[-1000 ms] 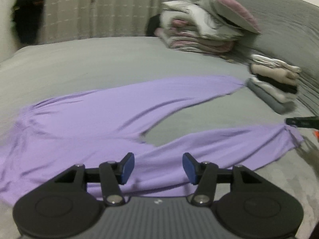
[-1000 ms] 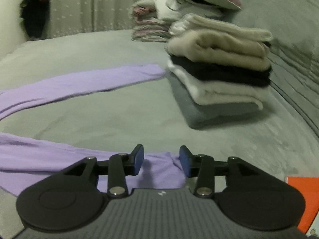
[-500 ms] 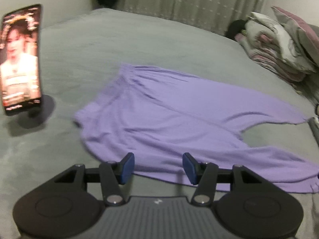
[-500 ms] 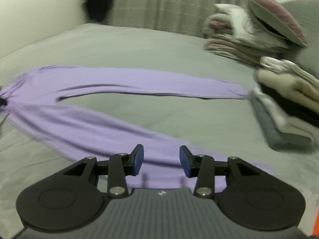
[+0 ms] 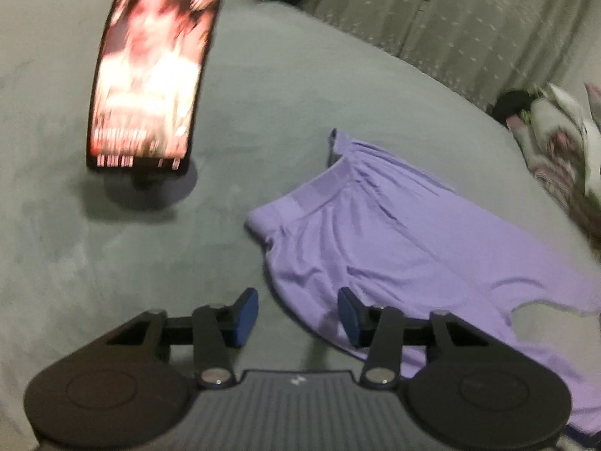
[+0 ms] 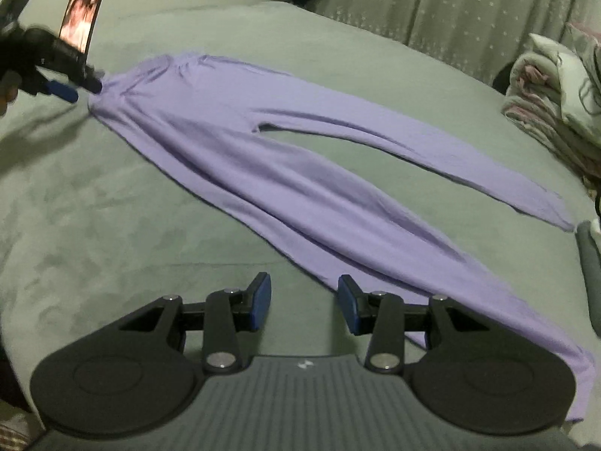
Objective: Fold clothes
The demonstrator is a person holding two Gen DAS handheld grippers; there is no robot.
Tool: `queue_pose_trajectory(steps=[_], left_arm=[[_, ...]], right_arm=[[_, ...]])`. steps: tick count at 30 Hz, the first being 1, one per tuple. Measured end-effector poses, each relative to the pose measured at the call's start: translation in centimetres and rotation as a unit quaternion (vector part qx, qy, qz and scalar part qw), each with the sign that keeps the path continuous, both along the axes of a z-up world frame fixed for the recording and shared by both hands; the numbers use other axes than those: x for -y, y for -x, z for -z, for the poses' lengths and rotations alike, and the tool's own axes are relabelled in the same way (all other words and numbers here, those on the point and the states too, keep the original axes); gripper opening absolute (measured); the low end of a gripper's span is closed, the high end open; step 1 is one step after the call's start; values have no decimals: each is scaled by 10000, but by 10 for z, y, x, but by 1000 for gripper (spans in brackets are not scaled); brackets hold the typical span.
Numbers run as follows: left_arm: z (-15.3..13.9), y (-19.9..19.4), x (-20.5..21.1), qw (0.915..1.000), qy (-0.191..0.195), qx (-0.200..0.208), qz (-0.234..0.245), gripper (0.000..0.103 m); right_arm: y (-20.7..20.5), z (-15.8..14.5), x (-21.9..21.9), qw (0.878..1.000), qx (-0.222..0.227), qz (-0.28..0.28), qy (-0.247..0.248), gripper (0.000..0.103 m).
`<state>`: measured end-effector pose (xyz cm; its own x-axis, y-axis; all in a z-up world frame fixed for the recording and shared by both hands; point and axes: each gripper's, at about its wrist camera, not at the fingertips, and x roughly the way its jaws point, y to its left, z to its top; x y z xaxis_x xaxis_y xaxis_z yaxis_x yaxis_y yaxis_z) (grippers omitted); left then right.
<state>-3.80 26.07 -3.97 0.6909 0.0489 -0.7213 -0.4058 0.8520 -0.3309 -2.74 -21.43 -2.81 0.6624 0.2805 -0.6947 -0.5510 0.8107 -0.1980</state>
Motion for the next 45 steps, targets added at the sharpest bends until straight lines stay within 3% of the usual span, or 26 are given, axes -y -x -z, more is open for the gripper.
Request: queue_pose_trajectory(steps=[5,13,19,25,29,34,35,36,37,39,45], left_arm=[[10,-2,-8,9988,391,120,-267,37],[12,-9,4,9995,-80,120,-284,20],[11,-9,9,9992,-305,154,-197,15],[14,-7,2,9993,167,207,-254,16],[16,-5,-4,9975,551,234,-368,16],[19,-8,-2,9977,513,232,-390,16],[18,-8,-2,9978,474,232,-398,16],[18,-8,-1,9981,404,230,-410,14],[17,-9,1,9985,277,221,-414,8],[17,-10,6,9990,-4,205,-397,3],[10,-7,11,9987,-398,151,-296,1]], right_arm=[[-8,1,-3,10000,54,40,-72,44],[-11,5,-9,9995,311,13,29,40],[-14,5,-12,9996,278,50,-7,40],[-21,-6,3,9966,-362,27,-738,40],[-16,0,-5,9988,-203,-91,-426,41],[-22,5,-10,9992,-157,-94,-363,40],[-25,5,-10,9989,-208,-40,-423,35],[-27,4,-9,9986,-236,15,-470,16],[-28,3,-10,9986,-242,79,-465,5],[-28,0,-13,9988,-233,155,-390,2],[-9,-15,-7,9983,-330,-58,-469,2]])
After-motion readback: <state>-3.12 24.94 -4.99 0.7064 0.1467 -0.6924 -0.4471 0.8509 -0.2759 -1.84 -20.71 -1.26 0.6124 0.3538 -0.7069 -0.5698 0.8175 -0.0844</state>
